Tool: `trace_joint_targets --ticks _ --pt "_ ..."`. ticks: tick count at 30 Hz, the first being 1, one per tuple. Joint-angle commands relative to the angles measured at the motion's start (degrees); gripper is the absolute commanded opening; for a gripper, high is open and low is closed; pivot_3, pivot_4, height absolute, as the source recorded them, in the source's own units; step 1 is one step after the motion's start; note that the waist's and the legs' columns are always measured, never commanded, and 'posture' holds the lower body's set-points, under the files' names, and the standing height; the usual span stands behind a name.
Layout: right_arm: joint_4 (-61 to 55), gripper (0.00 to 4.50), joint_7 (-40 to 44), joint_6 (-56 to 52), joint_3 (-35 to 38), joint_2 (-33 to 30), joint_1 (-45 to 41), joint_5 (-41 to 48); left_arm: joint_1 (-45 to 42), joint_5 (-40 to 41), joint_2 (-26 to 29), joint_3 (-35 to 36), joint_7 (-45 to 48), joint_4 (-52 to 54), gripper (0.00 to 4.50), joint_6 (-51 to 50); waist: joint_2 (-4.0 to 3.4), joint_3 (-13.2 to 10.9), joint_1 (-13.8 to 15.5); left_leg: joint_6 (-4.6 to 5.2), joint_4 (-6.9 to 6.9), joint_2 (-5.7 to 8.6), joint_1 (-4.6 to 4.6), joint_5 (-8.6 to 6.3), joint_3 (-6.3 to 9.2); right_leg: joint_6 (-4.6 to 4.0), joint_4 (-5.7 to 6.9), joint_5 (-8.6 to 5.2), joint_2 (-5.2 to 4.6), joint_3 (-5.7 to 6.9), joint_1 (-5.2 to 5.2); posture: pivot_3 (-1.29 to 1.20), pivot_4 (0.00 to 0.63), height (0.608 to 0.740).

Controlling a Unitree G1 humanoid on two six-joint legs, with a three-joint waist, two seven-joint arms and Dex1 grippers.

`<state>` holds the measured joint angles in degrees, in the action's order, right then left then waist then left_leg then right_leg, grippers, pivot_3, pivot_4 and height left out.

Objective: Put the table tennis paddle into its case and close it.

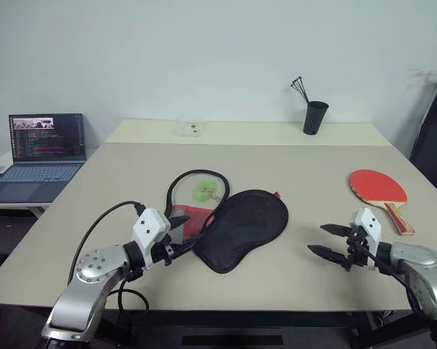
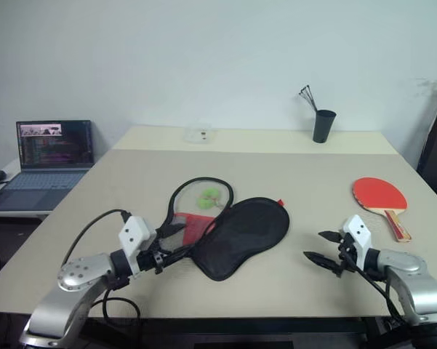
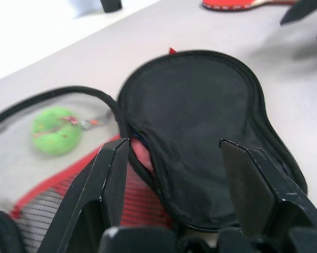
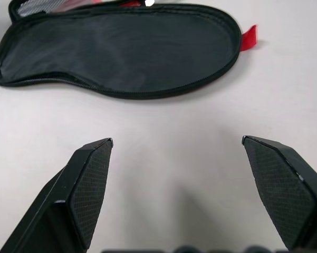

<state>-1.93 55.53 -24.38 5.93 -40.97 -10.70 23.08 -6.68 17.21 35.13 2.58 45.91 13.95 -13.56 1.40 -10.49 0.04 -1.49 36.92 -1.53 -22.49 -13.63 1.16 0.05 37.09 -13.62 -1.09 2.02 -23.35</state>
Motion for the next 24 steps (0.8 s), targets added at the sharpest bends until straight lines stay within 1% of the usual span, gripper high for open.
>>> trace_joint_targets --ticks 1,3,7,10,13,14,15,18,20,24 --pt "-4.83 4.31 1.31 -1.63 0.17 -1.78 1.58 1.10 0.30 0.85 0.47 0.57 1.75 0.59 2.97 1.72 0.00 0.00 0.00 0.00 0.00 -0.01 0.00 0.00 0.01 0.00 0.00 0.00 0.00 0.01 0.00 0.00 0.150 0.740" --pt "-6.03 4.31 0.67 -2.43 0.57 -1.70 2.20 1.60 0.81 0.93 0.67 0.64 2.85 -0.07 2.97 2.65 0.00 0.00 -0.02 0.00 0.01 -0.01 0.02 0.00 0.00 0.00 0.03 0.00 0.00 0.00 0.00 0.00 0.150 0.740" --pt "-11.15 4.31 -1.43 -6.49 3.36 -1.44 3.15 5.09 -0.37 5.35 0.67 1.58 5.07 1.35 2.97 -0.62 0.00 0.00 -0.02 0.00 0.02 -0.01 0.02 0.00 0.01 0.00 0.03 0.00 0.00 0.01 0.00 0.00 0.150 0.740" --pt "-13.49 4.31 -2.67 -8.53 3.75 -0.99 3.56 6.82 -1.20 6.40 1.60 1.81 6.61 0.89 2.97 -1.23 0.00 0.00 -0.02 0.00 0.02 0.00 0.02 0.00 0.00 0.00 0.02 0.00 0.01 0.01 0.00 0.00 0.150 0.740" --pt "-14.71 4.31 -4.36 -10.08 2.98 0.70 3.65 7.99 -2.73 6.18 3.12 2.27 8.09 -1.39 2.97 -0.44 0.01 0.00 -0.01 0.00 0.03 0.00 0.01 0.00 0.03 0.00 0.02 0.00 0.01 0.04 0.00 0.00 0.150 0.740" --pt "-13.82 4.41 -4.04 -10.09 2.27 1.03 3.21 7.96 -4.14 5.68 3.78 1.94 8.89 -2.93 2.97 -0.24 0.00 0.00 -0.01 0.00 0.03 0.01 0.02 0.00 0.03 0.00 0.03 0.00 0.01 0.03 0.00 0.00 0.150 0.740" --pt "-12.79 4.41 -3.80 -9.82 1.52 1.55 2.74 7.64 -5.50 5.36 4.06 1.57 9.57 -4.66 2.97 0.00 0.00 0.00 -0.01 0.00 0.03 0.00 0.02 0.00 0.03 0.00 0.03 0.00 0.02 0.03 0.00 0.00 0.150 0.740" --pt "-13.45 4.41 -8.78 -9.10 -0.93 4.07 2.30 4.15 -7.34 5.07 5.05 1.89 10.99 -8.09 2.97 1.10 0.00 0.00 -0.06 0.00 0.04 0.01 0.02 0.00 0.02 0.00 0.03 0.00 0.02 0.04 0.00 0.00 0.150 0.740" --pt "-12.96 4.41 -12.58 -10.51 -0.71 6.00 0.01 3.58 -10.47 5.92 4.82 0.37 13.22 -9.51 2.97 0.07 0.00 0.00 -0.13 0.00 0.01 0.00 0.01 0.00 -0.02 0.00 0.01 0.00 0.02 0.00 -0.01 0.00 0.150 0.740" --pt "-11.88 4.41 -19.99 -16.86 -0.07 10.28 -3.59 4.46 -16.17 6.61 4.91 -1.29 17.72 -13.14 2.97 -1.30 0.01 0.00 -0.10 -0.01 0.07 0.02 -0.12 0.00 0.00 0.01 0.07 0.01 0.03 0.03 -0.11 0.00 0.150 0.740"
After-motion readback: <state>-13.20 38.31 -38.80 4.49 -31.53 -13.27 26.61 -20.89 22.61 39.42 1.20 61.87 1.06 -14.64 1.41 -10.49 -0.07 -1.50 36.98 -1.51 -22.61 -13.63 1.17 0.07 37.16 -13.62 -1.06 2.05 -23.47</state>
